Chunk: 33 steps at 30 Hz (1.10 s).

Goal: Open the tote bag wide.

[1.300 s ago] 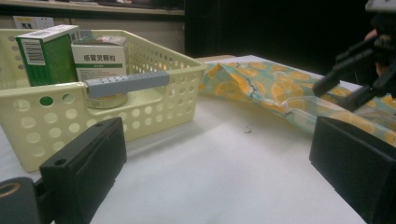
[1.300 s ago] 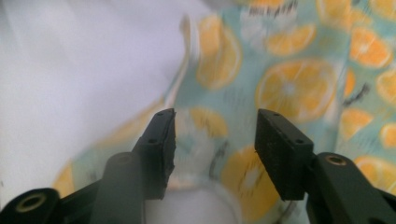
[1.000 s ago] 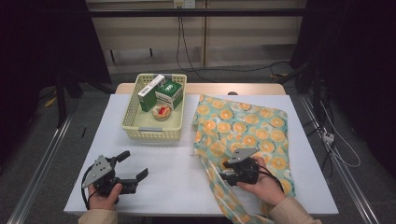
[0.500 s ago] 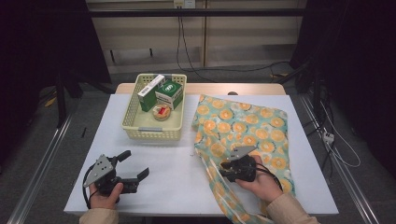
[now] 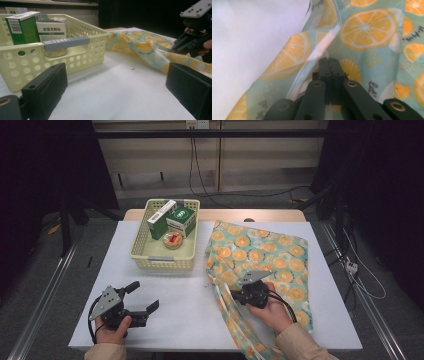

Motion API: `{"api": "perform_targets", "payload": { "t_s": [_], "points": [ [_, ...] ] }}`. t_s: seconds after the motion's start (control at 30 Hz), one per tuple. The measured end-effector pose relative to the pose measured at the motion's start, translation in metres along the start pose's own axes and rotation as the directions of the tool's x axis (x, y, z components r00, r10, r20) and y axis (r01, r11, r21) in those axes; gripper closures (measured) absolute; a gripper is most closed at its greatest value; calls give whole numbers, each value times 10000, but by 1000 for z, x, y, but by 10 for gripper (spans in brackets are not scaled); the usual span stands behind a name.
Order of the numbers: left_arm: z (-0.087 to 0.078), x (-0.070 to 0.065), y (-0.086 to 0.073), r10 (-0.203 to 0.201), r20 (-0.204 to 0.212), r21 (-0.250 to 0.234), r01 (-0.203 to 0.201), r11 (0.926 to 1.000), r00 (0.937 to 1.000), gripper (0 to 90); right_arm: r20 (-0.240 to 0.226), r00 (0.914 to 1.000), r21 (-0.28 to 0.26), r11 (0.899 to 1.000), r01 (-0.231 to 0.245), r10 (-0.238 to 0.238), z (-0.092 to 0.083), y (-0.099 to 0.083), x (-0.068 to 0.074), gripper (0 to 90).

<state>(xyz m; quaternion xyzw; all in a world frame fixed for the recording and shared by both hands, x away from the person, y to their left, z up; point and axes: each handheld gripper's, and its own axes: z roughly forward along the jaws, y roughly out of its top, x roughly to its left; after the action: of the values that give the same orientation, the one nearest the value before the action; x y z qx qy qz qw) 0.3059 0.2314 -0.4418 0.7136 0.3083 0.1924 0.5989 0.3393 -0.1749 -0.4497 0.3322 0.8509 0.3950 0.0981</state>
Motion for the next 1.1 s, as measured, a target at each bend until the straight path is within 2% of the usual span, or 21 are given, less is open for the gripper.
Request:
{"api": "perform_targets", "payload": {
  "t_s": [0.1,0.13,0.2,0.27,0.33,0.4,0.47,0.5,0.53,0.57,0.6,0.63,0.67,0.7,0.8,0.9,0.93,0.97,1.0,1.03,1.1],
  "points": [
    [-1,1,0,-27,4,-2,27,10000,10000,38,-203,9997,-152,9998,-123,120,6,10,1,900],
    [-1,1,-1,-52,-3,-4,52,10000,10000,38,-196,9998,-138,9999,61,-64,11,22,4,900],
    [-2,2,-1,-66,-12,-20,66,10000,10000,38,-224,9997,-228,9997,92,-97,13,28,5,900],
    [-2,2,-1,-73,-30,-26,73,10000,10000,38,-249,9997,-429,9991,-47,37,18,42,5,900],
    [-2,3,-1,-96,-17,-57,96,9999,10000,38,-134,9999,-490,9988,66,-72,22,51,6,900],
    [-2,2,-1,-155,-7,-105,155,9998,9999,38,-304,9993,-353,9991,214,-225,28,60,8,900],
    [-2,2,-1,-79,11,-30,79,10000,10000,38,-455,9986,-165,9995,267,-274,36,63,11,900],
    [-2,2,-1,-67,9,-12,67,10000,10000,38,-806,9966,-93,9999,140,-147,43,62,16,900],
    [-2,3,-1,4,15,5,-4,10000,10000,38,-806,9966,-93,9999,140,-147,43,62,16,900],
    [-2,3,-1,14,8,7,-14,10000,10000,38,-864,9960,-50,9997,226,-230,45,61,19,900],
    [-3,2,-1,-48,2,-15,48,10000,10000,38,-1064,9935,251,9987,442,-413,49,56,25,900],
    [-3,2,-1,-51,-2,-13,51,10000,10000,38,-1064,9935,251,9987,442,-413,49,56,25,898],
    [-3,2,-1,-32,-17,6,32,10000,10000,38,-1141,9929,373,9986,373,-328,50,54,26,844],
    [-3,2,0,-28,-17,10,28,10000,10000,38,-1109,9937,352,9992,195,-155,48,52,26,762],
    [-3,0,0,-52,-18,-23,52,10000,10000,38,-1106,9937,-19,9998,-211,207,34,49,25,431],
    [-3,1,0,-30,-32,7,30,10000,10000,38,-971,9941,-553,9970,-541,486,9,44,15,394],
    [-3,1,-1,-55,-23,14,55,10000,10000,38,-466,9960,-666,9946,-798,768,-8,37,3,356],
    [-2,1,-1,-63,-30,21,64,10000,10000,38,-466,9960,-666,9946,-798,768,-8,37,3,356],
    [-2,0,0,-60,-16,40,60,10000,10000,38,-32,9969,-663,9947,-782,781,-16,32,-4,348],
    [-2,0,0,-19,12,59,19,10000,10000,38,414,9947,-698,9934,-909,939,-25,24,-14,347],
    [-1,-1,0,45,56,82,-45,10000,10000,38,980,9860,-641,9896,-1290,1349,-35,10,-28,337]
  ]
}}
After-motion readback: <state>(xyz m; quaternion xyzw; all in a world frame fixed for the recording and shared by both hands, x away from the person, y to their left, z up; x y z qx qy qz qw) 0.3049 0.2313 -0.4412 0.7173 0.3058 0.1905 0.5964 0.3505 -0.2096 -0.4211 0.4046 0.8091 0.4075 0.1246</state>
